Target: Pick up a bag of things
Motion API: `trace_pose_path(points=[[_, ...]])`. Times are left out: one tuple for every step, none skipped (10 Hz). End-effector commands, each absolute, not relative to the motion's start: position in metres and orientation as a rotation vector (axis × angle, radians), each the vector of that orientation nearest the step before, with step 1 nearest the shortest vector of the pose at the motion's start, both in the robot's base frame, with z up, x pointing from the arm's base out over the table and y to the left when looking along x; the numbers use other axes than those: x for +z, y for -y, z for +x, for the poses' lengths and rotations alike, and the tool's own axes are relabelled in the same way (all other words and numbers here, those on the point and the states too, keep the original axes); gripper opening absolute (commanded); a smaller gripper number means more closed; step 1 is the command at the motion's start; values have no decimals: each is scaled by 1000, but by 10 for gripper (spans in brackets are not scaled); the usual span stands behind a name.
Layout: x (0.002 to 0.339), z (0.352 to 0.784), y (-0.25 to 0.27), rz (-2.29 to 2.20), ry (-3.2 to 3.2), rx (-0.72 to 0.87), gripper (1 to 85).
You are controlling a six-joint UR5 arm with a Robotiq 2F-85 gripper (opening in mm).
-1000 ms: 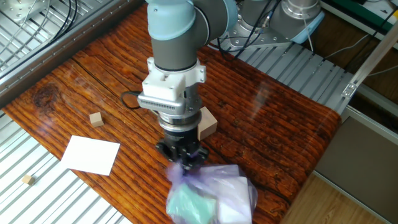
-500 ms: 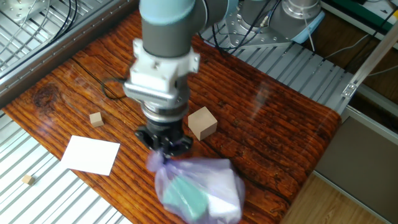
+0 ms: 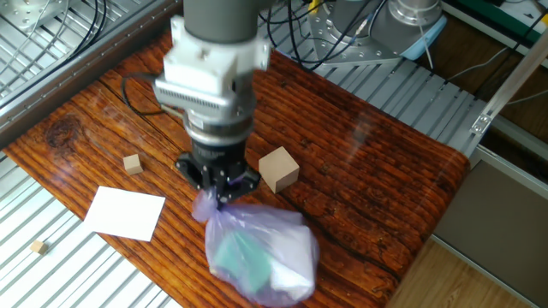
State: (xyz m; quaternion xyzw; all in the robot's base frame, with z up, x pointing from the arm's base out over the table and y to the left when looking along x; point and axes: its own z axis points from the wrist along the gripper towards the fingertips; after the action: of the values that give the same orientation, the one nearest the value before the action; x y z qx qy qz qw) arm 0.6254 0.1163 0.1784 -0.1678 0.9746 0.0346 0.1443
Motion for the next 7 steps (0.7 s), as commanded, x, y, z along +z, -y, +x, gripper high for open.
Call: trace_pose_path(points=[[210, 615, -118, -452, -2811, 163, 13], [216, 610, -118, -445, -2817, 178, 13], [221, 607, -117, -430, -2822, 191, 13], [225, 604, -115, -424, -2825, 185, 13], [227, 602, -116, -413, -2827, 194, 13], [229, 599, -116, -410, -2829, 203, 13], [232, 596, -116, -410, -2836, 208, 13]])
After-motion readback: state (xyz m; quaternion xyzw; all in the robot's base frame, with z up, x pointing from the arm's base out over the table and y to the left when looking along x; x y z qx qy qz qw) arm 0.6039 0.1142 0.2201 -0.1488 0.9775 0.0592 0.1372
